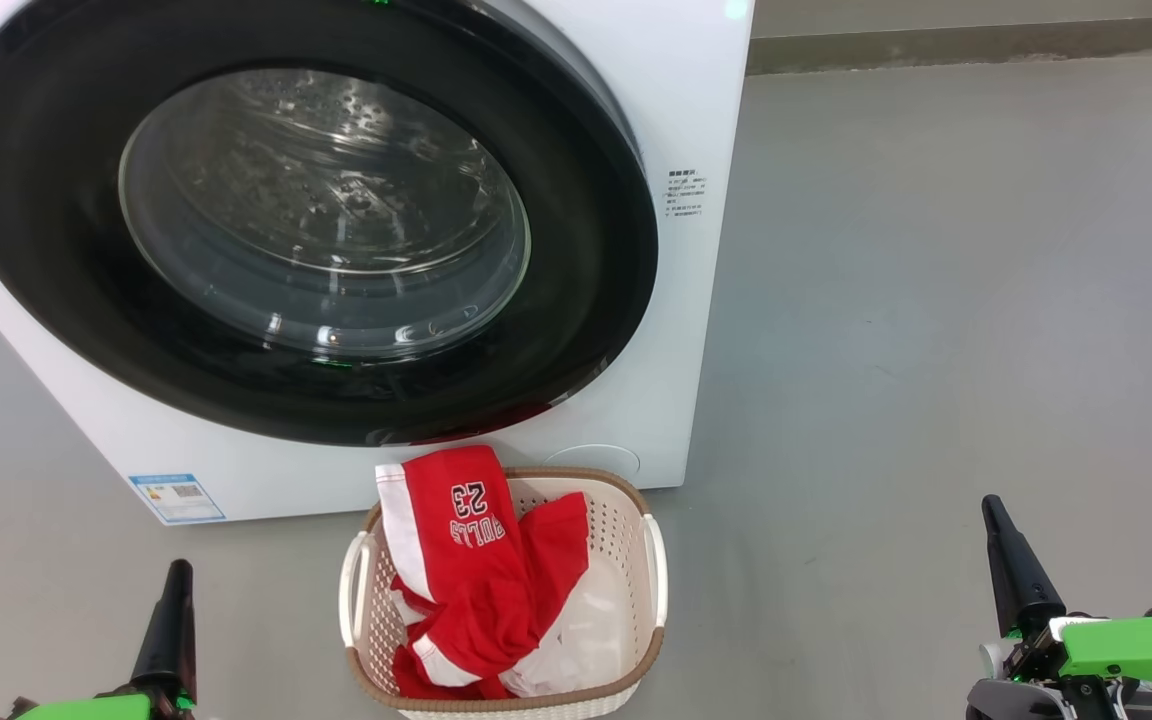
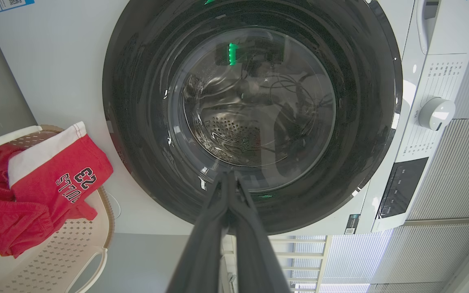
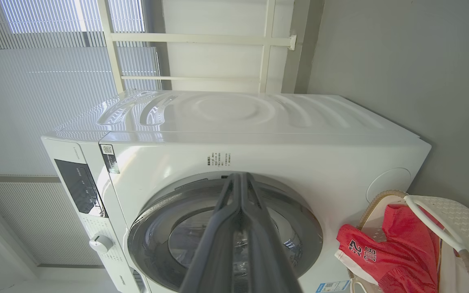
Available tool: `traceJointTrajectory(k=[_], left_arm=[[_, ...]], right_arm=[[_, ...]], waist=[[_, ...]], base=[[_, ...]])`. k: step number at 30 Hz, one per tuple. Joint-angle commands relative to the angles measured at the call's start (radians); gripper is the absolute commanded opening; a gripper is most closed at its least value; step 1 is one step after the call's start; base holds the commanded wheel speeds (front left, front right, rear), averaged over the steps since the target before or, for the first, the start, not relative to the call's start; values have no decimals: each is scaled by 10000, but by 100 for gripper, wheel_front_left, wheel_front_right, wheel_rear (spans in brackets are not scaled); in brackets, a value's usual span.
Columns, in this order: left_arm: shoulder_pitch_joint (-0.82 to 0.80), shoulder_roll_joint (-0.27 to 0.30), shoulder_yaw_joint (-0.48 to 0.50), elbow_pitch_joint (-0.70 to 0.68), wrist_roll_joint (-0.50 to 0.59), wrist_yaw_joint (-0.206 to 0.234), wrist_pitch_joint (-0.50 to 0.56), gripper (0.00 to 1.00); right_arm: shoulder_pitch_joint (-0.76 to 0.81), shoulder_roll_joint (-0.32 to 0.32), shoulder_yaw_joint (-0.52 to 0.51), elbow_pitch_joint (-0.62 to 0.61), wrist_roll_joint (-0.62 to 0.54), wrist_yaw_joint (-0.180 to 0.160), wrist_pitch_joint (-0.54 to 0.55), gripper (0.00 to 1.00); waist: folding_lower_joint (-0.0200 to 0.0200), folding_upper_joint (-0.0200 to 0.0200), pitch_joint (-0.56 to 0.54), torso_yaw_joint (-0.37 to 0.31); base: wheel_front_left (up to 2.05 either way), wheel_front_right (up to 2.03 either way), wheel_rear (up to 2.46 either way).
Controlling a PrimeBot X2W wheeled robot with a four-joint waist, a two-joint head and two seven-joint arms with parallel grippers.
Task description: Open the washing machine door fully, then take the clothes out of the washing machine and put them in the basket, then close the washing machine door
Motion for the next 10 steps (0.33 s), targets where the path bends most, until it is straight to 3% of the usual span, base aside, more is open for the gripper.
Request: traceJointTrajectory(k=[1,10], left_arm=[[-375,204,265,-195,-33,-33,35,0],[-375,204,265,-195,-34,-33,34,0]], right_arm=[[-108,-16,232,-303,12,-11,80,0],[-109,-15,230,-303,11,-11,82,0]], waist=[[0,0,0,0],[0,0,0,0]], base=[[0,0,0],[0,0,0]])
